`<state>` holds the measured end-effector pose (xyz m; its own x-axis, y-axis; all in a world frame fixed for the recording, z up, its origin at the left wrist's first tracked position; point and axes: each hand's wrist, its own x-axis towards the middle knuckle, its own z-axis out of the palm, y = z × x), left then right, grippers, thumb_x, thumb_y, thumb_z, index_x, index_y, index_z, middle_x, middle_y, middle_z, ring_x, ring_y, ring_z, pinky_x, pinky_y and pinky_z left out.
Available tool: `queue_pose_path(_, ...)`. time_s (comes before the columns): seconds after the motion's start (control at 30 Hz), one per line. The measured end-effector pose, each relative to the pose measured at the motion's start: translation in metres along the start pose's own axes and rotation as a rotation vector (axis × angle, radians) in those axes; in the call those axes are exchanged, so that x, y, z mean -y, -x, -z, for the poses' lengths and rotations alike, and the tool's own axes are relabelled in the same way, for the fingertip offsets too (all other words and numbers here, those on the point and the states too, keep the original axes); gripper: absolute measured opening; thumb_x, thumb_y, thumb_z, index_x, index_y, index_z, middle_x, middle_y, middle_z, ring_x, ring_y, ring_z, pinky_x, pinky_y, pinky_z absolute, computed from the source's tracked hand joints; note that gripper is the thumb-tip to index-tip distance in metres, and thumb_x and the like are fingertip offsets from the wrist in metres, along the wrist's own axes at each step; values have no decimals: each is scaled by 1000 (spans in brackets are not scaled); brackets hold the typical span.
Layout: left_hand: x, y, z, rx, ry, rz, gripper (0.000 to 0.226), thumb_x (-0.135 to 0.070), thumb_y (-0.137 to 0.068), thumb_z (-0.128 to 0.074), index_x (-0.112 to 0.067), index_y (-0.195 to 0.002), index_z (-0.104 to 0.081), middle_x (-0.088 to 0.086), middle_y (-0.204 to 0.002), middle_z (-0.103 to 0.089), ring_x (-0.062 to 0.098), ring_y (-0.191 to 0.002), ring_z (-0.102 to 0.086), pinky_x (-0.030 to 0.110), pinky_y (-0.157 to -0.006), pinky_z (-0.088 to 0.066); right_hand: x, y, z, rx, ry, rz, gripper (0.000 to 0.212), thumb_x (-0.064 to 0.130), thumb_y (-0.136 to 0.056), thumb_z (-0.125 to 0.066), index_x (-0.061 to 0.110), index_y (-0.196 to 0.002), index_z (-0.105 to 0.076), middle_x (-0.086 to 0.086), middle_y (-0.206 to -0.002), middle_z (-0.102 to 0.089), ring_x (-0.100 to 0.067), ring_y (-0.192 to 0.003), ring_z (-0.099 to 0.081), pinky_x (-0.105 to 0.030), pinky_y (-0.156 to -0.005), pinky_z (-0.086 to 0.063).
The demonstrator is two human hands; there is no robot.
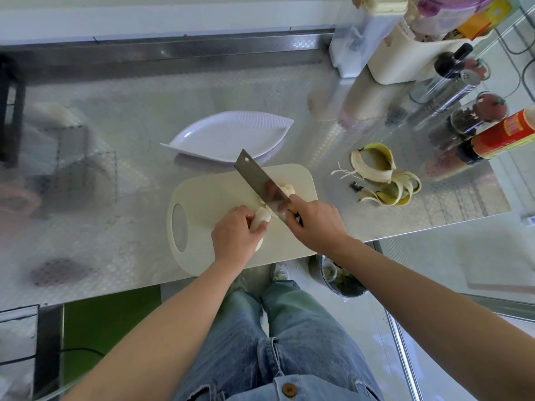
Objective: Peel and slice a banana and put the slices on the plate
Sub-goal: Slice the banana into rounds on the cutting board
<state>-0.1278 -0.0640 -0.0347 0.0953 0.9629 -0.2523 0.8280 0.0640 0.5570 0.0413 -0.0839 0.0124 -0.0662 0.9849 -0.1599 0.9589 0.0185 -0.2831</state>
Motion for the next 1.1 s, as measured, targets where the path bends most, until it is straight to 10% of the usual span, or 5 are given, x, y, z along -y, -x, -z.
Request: queue_pose_path(1.1,-1,0,2,-1,17,-4,28,-46,-81,-68,-20,-90,-65,-5,-89,-64,12,-72,-51,25,-61,-35,4,-5,-3,50,29,27,17,28,-94,-42,12,-88,-47,-4,-58,-43,-28,-53,-38,-29,-51,-24)
